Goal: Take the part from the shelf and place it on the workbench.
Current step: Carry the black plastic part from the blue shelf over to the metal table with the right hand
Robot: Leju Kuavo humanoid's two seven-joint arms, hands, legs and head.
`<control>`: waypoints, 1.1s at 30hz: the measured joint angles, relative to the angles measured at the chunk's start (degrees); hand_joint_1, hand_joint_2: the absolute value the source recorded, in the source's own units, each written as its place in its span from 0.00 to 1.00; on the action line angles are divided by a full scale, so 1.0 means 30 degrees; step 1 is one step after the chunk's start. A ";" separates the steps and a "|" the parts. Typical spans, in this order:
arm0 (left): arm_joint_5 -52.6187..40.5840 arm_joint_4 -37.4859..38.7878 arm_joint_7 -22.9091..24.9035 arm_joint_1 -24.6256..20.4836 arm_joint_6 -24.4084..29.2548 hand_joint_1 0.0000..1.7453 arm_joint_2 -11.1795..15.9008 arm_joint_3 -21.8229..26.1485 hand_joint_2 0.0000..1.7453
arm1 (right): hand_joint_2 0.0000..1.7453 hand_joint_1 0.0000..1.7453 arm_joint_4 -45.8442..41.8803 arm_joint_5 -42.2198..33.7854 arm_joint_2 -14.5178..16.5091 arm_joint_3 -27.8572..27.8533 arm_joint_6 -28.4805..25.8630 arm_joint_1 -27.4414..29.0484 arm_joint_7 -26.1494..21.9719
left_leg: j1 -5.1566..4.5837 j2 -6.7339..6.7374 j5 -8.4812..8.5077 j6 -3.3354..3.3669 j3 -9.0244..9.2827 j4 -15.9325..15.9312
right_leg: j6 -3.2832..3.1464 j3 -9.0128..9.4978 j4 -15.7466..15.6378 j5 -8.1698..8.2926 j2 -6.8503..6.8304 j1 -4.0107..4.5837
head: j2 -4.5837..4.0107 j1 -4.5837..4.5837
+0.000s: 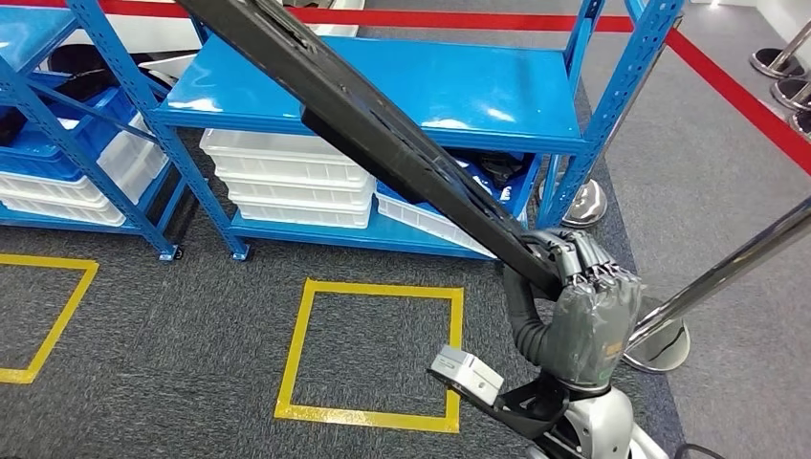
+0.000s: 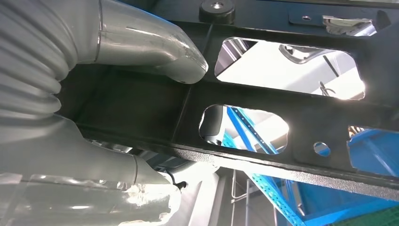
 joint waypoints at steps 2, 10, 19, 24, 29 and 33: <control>0.0047 0.0000 0.0000 0.0016 -0.0007 0.00 0.0000 0.0000 1.00 | 1.00 1.00 0.0015 -0.0005 -0.0007 0.0022 0.0000 0.0010 -0.0106 | -0.0003 0.0004 -0.1224 -0.0081 -0.0953 0.2368 | -0.0097 -0.0231 0.0107 0.0062 -0.0139 0.0031 | 0.0000 -0.0121; 0.0130 0.0009 -0.0027 0.0042 -0.0014 0.00 0.0013 0.0002 1.00 | 1.00 1.00 0.0155 -0.0005 -0.0013 0.0109 0.0000 0.0005 -0.0230 | -0.0086 0.0759 0.0583 0.0154 0.1255 -0.1381 | 0.0196 -0.0790 0.1067 -0.0289 -0.0844 0.0208 | 0.0000 -0.0169; 0.0179 0.0057 -0.0131 0.0084 -0.0022 0.00 0.0015 0.0007 1.00 | 1.00 1.00 0.0262 -0.0005 -0.0040 0.0197 -0.0007 0.0001 -0.0261 | 0.0086 -0.0310 0.0974 0.0905 0.0905 -0.1736 | 0.0909 -0.3097 0.6301 -0.2768 0.0083 -0.0079 | 0.0000 0.0279; 0.0108 0.0095 -0.0111 0.0001 -0.0022 0.00 0.0015 0.0007 1.00 | 1.00 1.00 0.0315 0.0027 -0.0076 0.0199 -0.0013 0.0002 -0.0110 | 0.0124 -0.1167 0.1137 0.0635 0.0833 -0.1708 | 0.0721 -0.0873 0.1392 -0.0158 0.1181 -0.0162 | 0.0000 0.0299; 0.0113 0.0100 -0.0005 0.0025 -0.0022 0.00 0.0024 0.0007 1.00 | 1.00 1.00 0.0315 0.0037 -0.0122 0.0192 -0.0016 0.0058 0.0053 | 0.0123 -0.1220 0.0976 0.0011 0.0352 -0.1289 | 0.0310 -0.0812 0.0728 0.0013 0.0696 -0.0184 | 0.0000 0.0125; 0.0126 0.0104 0.0000 0.0043 -0.0022 0.00 0.0022 0.0007 1.00 | 1.00 1.00 0.0344 0.0042 -0.0131 0.0199 -0.0022 0.0140 0.0091 | 0.0067 -0.0321 -0.1209 -0.0186 -0.1363 0.2925 | 0.0023 -0.0876 0.0689 0.0080 -0.0239 -0.0085 | 0.0000 -0.0178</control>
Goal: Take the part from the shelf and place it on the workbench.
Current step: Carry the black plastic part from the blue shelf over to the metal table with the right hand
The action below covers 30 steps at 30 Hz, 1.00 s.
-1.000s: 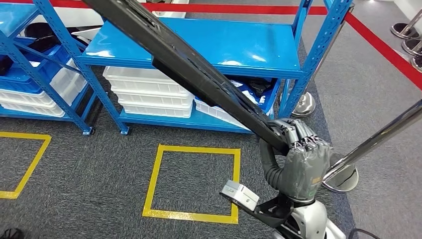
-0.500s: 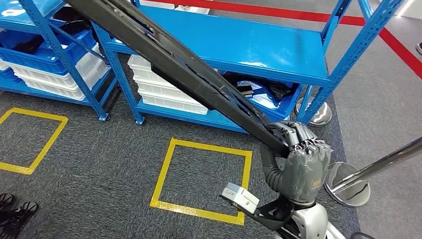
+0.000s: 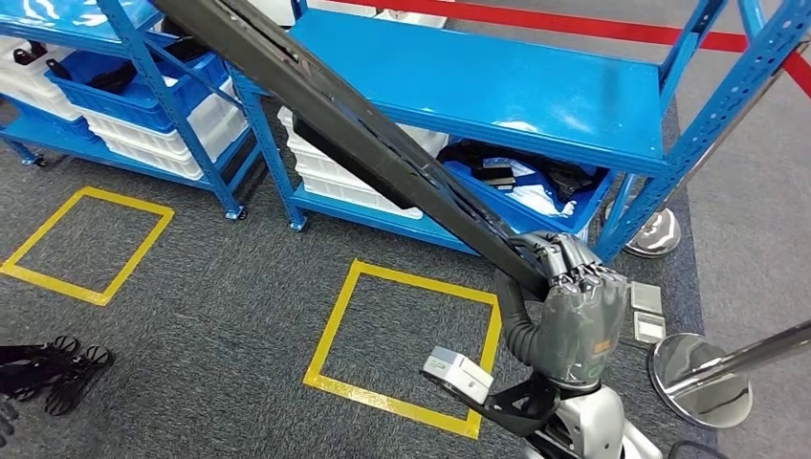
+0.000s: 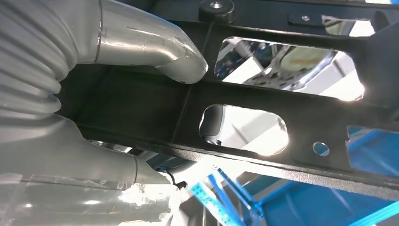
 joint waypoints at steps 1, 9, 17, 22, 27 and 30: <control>0.0011 0.0002 0.0000 0.0028 0.0000 0.00 0.0000 0.0000 1.00 | 1.00 1.00 0.0025 0.0000 -0.0002 0.0000 0.0000 0.0012 0.0002 | -0.0001 0.0044 -0.0083 0.0000 -0.0158 0.0528 | -0.0013 -0.0017 0.0026 -0.0010 -0.0234 0.0037 | 0.0000 -0.0013; 0.0131 0.0005 0.0000 0.0112 0.0002 0.00 0.0015 0.0016 1.00 | 1.00 1.00 0.0131 0.0000 -0.0029 0.0011 0.0000 -0.0038 0.0020 | -0.0301 0.1086 0.2160 0.0651 0.2408 -0.4791 | 0.0315 0.0057 0.0242 -0.0235 -0.1672 0.0292 | 0.0000 0.0031; 0.0280 0.0011 -0.0009 0.0163 0.0038 0.00 -0.0004 0.0231 1.00 | 1.00 1.00 0.0259 0.0000 -0.0173 0.0071 0.0000 -0.0127 0.0004 | -0.0096 -0.0386 0.2472 0.1122 0.2265 -0.4959 | 0.0815 -0.2066 0.5357 -0.2663 0.0353 0.0025 | 0.0000 0.0383; 0.0332 0.0005 -0.0049 0.0130 0.0060 0.00 -0.0015 0.0311 1.00 | 1.00 1.00 0.0333 0.0000 -0.0195 0.0120 -0.0004 -0.0248 0.0009 | -0.0049 -0.1563 0.2549 0.0801 0.2051 -0.4723 | 0.0667 -0.0027 0.0592 -0.0274 0.2046 -0.0146 | 0.0000 0.0386; 0.0330 0.0013 -0.0051 0.0197 0.0067 0.00 -0.0004 0.0333 1.00 | 1.00 1.00 0.0388 0.0000 -0.0204 0.0164 -0.0004 -0.0293 0.0036 | -0.0089 -0.1343 0.2191 0.0182 0.1417 -0.3954 | 0.0205 0.0040 0.0141 -0.0167 0.1127 -0.0174 | 0.0000 0.0175; 0.0331 0.0013 -0.0051 0.0192 0.0104 0.00 0.0000 0.0355 1.00 | 1.00 1.00 0.0393 0.0000 -0.0209 0.0182 -0.0003 -0.0259 0.0033 | -0.0113 -0.0075 0.0423 0.0061 -0.0004 -0.0572 | 0.0002 0.0044 0.0082 -0.0145 0.0201 -0.0078 | 0.0000 -0.0060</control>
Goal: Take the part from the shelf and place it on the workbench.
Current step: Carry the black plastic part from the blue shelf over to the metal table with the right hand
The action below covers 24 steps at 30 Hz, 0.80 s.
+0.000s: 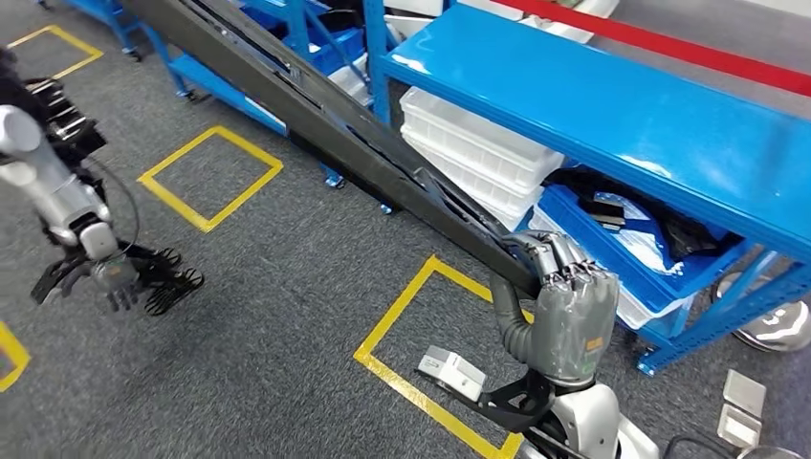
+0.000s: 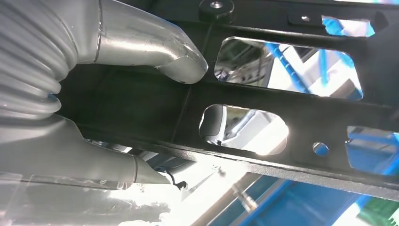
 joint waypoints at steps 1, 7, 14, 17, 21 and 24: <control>0.0000 0.0000 0.0000 0.0031 0.0013 0.00 0.0000 0.0002 1.00 | 1.00 1.00 0.0002 0.0000 -0.0002 0.0009 -0.0002 0.0016 -0.0004 | 0.0015 0.0114 -0.0284 -0.0007 -0.0338 0.0871 | -0.0021 -0.0002 0.0010 -0.0013 -0.0310 0.0042 | 0.0000 -0.0005; 0.0000 0.0000 -0.0009 0.0107 0.0071 0.00 -0.0004 0.0033 1.00 | 1.00 1.00 0.0004 0.0000 -0.0002 0.0055 -0.0004 0.0012 -0.0013 | -0.0267 0.1616 0.1905 0.0431 0.2361 -0.4086 | 0.0121 0.0179 0.0071 -0.0210 -0.1708 0.0238 | 0.0000 -0.0018; -0.0004 -0.0004 -0.0031 0.0176 0.0097 0.00 -0.0020 0.0073 1.00 | 1.00 1.00 0.0002 0.0000 -0.0071 0.0122 -0.0004 -0.0025 -0.0013 | -0.0137 0.0573 0.2231 0.0985 0.2322 -0.4665 | 0.0634 -0.0777 0.2686 -0.2093 -0.0242 0.0102 | 0.0000 0.0155; -0.0002 -0.0004 -0.0036 0.0186 0.0093 0.00 -0.0042 0.0075 1.00 | 1.00 1.00 0.0013 0.0000 -0.0107 0.0146 -0.0004 0.0025 -0.0013 | -0.0125 -0.0150 0.2249 0.1012 0.2283 -0.4614 | 0.0746 -0.2083 0.5444 -0.2890 0.0153 0.0055 | 0.0000 0.0262; -0.0005 -0.0004 -0.0035 0.0162 0.0093 0.00 -0.0049 0.0075 1.00 | 1.00 1.00 0.0026 0.0000 -0.0131 0.0155 -0.0004 0.0035 -0.0009 | -0.0018 -0.1232 0.2172 0.0829 0.2201 -0.4290 | 0.0784 -0.0408 0.1564 -0.0523 0.1109 -0.0130 | 0.0000 0.0293; -0.0009 -0.0002 -0.0035 0.0125 0.0098 0.00 -0.0051 0.0080 1.00 | 1.00 1.00 0.0046 0.0000 -0.0184 0.0173 -0.0004 0.0023 -0.0009 | 0.0019 -0.1903 0.2283 0.0452 0.1826 -0.4081 | 0.0663 -0.0056 0.0493 -0.0346 0.1776 -0.0131 | 0.0000 0.0279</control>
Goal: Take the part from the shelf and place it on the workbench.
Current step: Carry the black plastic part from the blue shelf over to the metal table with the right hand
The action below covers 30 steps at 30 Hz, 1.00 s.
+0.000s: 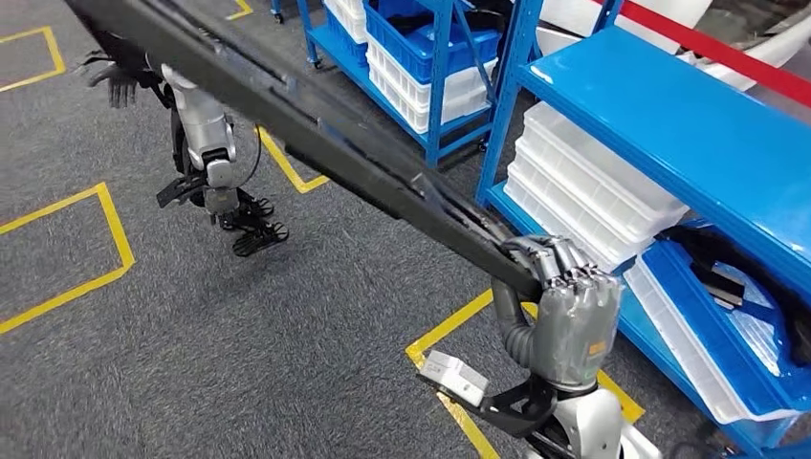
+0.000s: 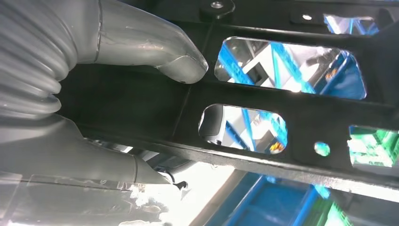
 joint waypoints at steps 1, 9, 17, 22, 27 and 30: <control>0.0000 0.0000 -0.0002 0.0017 0.0005 0.00 0.0005 0.0002 1.00 | 1.00 1.00 0.0002 0.0000 -0.0031 0.0005 0.0000 -0.0031 0.0007 | 0.0021 -0.0212 0.0074 -0.0118 -0.0099 -0.0028 | -0.0100 -0.0029 0.0004 0.0014 -0.0211 0.0009 | 0.0000 -0.0016; -0.0146 -0.0004 0.0093 0.0065 0.0016 0.00 0.0029 0.0002 1.00 | 1.00 1.00 0.0002 0.0000 -0.0140 0.0029 0.0000 -0.0203 0.0102 | -0.0100 0.2105 -0.2208 -0.0502 -0.2202 0.5044 | -0.0651 0.0044 -0.0167 0.0067 -0.2476 0.0114 | 0.0000 -0.0455; -0.0116 -0.0006 0.0144 0.0055 0.0065 0.00 0.0031 0.0002 1.00 | 1.00 1.00 0.0002 0.0000 -0.0402 0.0129 0.0027 -0.0385 0.0424 | -0.0473 0.3021 -0.0173 0.0289 0.0244 -0.0165 | -0.0332 0.0408 -0.0192 -0.0314 -0.3942 0.0317 | 0.0000 -0.0496; 0.0016 -0.0006 0.0129 0.0054 0.0140 0.00 0.0029 0.0002 1.00 | 1.00 1.00 0.0004 0.0000 -0.0632 0.0244 0.0044 -0.0451 0.0599 | -0.0301 0.2002 0.0043 0.0627 0.0376 -0.0506 | -0.0091 -0.1526 0.3977 -0.2510 -0.1733 0.0207 | 0.0000 -0.0299; 0.0062 -0.0006 0.0126 0.0025 0.0140 0.00 0.0029 0.0002 1.00 | 1.00 1.00 0.0015 0.0000 -0.0749 0.0352 0.0044 -0.0448 0.0627 | -0.0252 0.0649 -0.0058 0.0488 0.0354 -0.0229 | -0.0053 -0.1101 0.2034 -0.0289 -0.0883 0.0048 | 0.0000 -0.0253; 0.0066 -0.0006 0.0111 -0.0035 0.0140 0.00 0.0035 0.0002 1.00 | 1.00 1.00 0.0026 0.0000 -0.0750 0.0408 0.0038 -0.0465 0.0634 | -0.0206 -0.0059 -0.0054 0.0185 0.0015 0.0049 | -0.0167 -0.0506 0.0375 0.0130 0.0016 -0.0021 | 0.0000 -0.0266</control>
